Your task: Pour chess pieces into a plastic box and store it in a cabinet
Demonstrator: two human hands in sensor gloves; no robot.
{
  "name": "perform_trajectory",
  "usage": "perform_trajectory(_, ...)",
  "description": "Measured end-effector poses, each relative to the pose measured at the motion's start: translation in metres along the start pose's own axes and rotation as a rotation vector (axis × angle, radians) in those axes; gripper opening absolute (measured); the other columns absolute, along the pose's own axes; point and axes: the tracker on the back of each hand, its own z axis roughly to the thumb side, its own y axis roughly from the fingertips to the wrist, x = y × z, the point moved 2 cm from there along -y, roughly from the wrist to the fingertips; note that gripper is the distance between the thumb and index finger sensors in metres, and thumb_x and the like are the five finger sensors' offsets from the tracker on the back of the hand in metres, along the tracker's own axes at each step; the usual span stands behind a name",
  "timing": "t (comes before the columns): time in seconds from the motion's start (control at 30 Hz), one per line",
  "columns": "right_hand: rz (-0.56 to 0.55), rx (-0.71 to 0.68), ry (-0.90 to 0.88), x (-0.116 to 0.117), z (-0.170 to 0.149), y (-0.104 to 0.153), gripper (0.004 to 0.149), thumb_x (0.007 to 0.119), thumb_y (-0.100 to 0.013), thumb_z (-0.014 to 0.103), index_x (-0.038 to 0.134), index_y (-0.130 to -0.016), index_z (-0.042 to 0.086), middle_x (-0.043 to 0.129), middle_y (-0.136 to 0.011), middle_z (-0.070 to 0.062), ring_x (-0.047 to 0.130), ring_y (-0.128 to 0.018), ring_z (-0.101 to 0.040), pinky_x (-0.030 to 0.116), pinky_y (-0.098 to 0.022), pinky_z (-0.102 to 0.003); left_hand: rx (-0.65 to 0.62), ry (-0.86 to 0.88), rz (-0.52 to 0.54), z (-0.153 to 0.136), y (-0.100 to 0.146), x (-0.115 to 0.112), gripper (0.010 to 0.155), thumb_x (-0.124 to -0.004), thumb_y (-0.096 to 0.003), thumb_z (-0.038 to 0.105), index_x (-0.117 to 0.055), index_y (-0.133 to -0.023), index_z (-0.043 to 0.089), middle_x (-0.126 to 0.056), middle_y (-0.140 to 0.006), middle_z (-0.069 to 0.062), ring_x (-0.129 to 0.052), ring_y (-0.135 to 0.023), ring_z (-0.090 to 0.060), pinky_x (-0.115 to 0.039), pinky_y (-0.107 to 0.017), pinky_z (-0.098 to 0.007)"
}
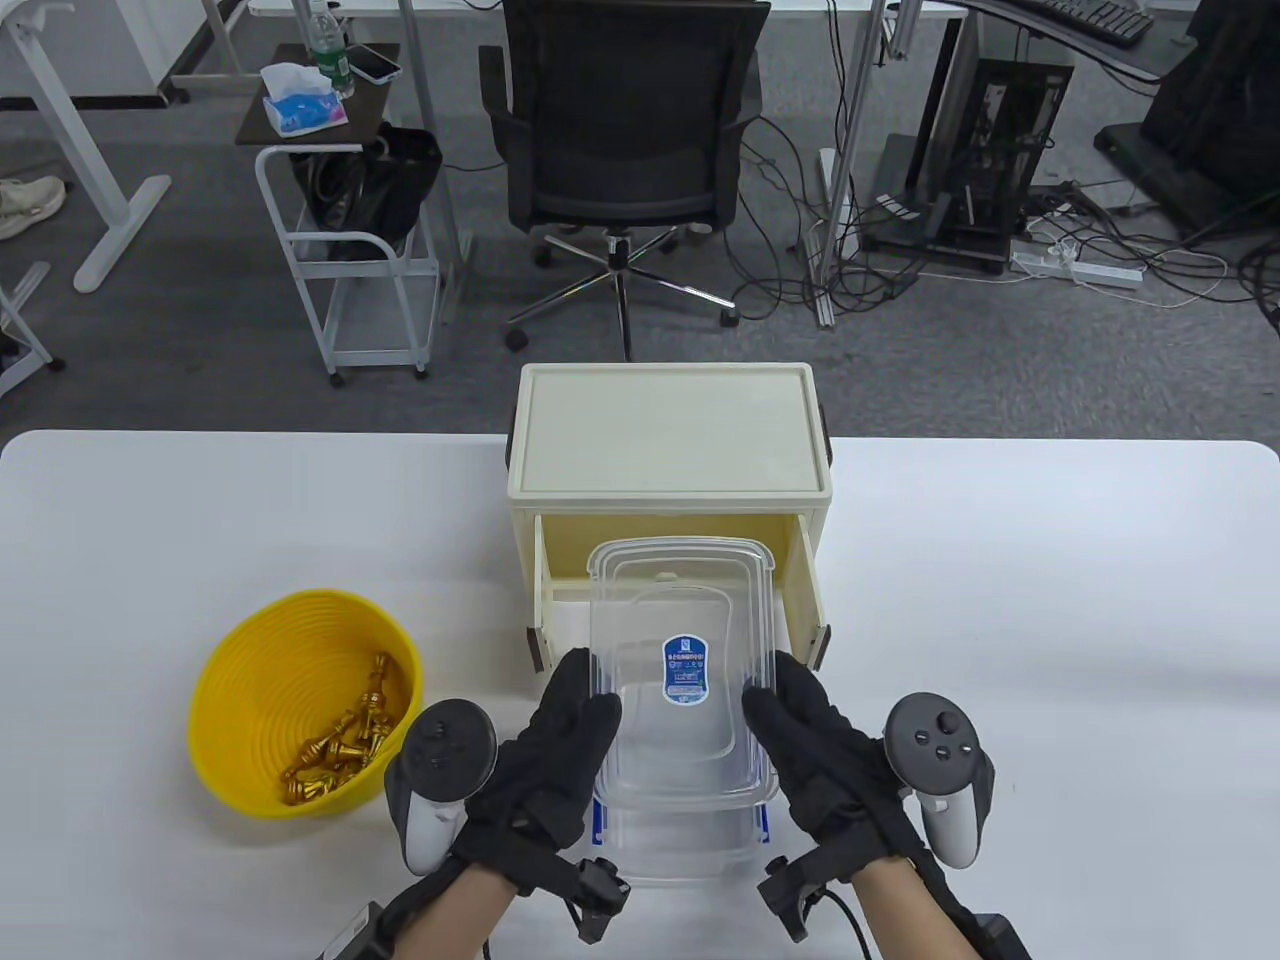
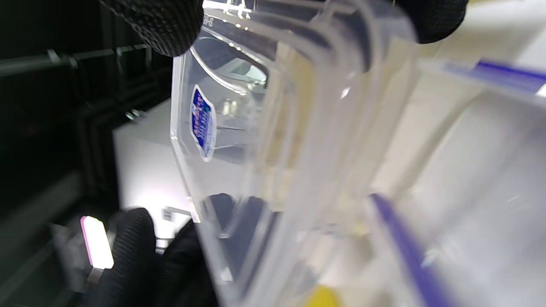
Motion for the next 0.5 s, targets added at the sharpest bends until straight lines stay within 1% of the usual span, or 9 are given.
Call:
perform_trajectory(0.07,0.033,-0.018,-0.113,0.0017,-0.0024,-0.0017,0.071,0.068,-0.063,0.037,0.038,-0.109,-0.007,0.059,-0.1,-0.036,0.073,-0.085,-0.053,0.069,-0.063,-0.062,-0.032,0.041,0.001,0.0034,0.0013,0.0012,0.075,-0.052,-0.0612,0.055,-0.028,-0.112,0.005,-0.04,-0.117,-0.03,-0.053,-0.104,-0.052,-0.059,-0.07,-0.067)
perform_trajectory(0.13,0.059,-0.026,-0.162,0.0036,-0.0038,-0.0027,0.07,0.071,-0.062,0.031,0.036,-0.109,-0.007,0.06,-0.099,-0.036,0.078,-0.082,-0.049,0.073,-0.062,-0.058,-0.048,0.058,0.004,0.005,0.0023,0.0013,0.075,-0.052,-0.0612,0.055,-0.028,-0.112,0.005,-0.042,-0.117,-0.029,-0.055,-0.104,-0.051,-0.06,-0.069,-0.066)
perform_trajectory(0.2,0.055,-0.056,-0.178,0.0042,-0.0046,-0.0035,0.066,0.072,-0.061,0.026,0.039,-0.108,-0.007,0.064,-0.097,-0.034,0.083,-0.079,-0.045,0.077,-0.06,-0.055,-0.057,0.063,0.007,0.0056,0.0028,0.0013,0.075,-0.052,-0.0613,0.054,-0.026,-0.112,0.005,-0.043,-0.116,-0.028,-0.056,-0.103,-0.051,-0.06,-0.069,-0.066)
perform_trajectory(0.27,0.068,-0.074,-0.199,0.0044,-0.0049,-0.0044,0.066,0.074,-0.059,0.024,0.041,-0.107,-0.006,0.067,-0.095,-0.031,0.086,-0.076,-0.041,0.079,-0.058,-0.052,-0.056,0.066,0.01,0.0051,0.0027,0.0015,0.076,-0.052,-0.0613,0.054,-0.026,-0.112,0.005,-0.043,-0.116,-0.028,-0.057,-0.103,-0.05,-0.06,-0.069,-0.066)
perform_trajectory(0.33,0.093,-0.094,-0.267,0.0045,-0.0052,-0.0049,0.064,0.075,-0.059,0.022,0.042,-0.107,-0.004,0.069,-0.094,-0.029,0.087,-0.075,-0.038,0.08,-0.057,-0.049,-0.051,0.072,0.011,0.0035,0.0022,0.0019,0.075,-0.052,-0.0613,0.054,-0.026,-0.112,0.005,-0.044,-0.116,-0.028,-0.057,-0.103,-0.05,-0.06,-0.069,-0.066)
perform_trajectory(0.4,0.086,-0.119,-0.334,0.0041,-0.0051,-0.005,0.062,0.076,-0.058,0.02,0.045,-0.107,-0.003,0.071,-0.093,-0.027,0.088,-0.073,-0.036,0.08,-0.056,-0.048,-0.044,0.079,0.008,0.0017,0.0014,0.0021,0.075,-0.052,-0.0614,0.054,-0.027,-0.112,0.005,-0.046,-0.116,-0.027,-0.058,-0.103,-0.049,-0.061,-0.069,-0.066)
perform_trajectory(0.5,0.08,-0.186,-0.31,0.0022,-0.0009,-0.0045,0.06,0.076,-0.057,0.019,0.047,-0.106,0.0,0.074,-0.092,-0.023,0.087,-0.074,-0.036,0.08,-0.057,-0.047,-0.024,0.077,0.003,0.0005,0.0012,0.0023,0.075,-0.052,-0.0614,0.054,-0.026,-0.112,0.004,-0.045,-0.116,-0.027,-0.057,-0.103,-0.05,-0.06,-0.069,-0.066)
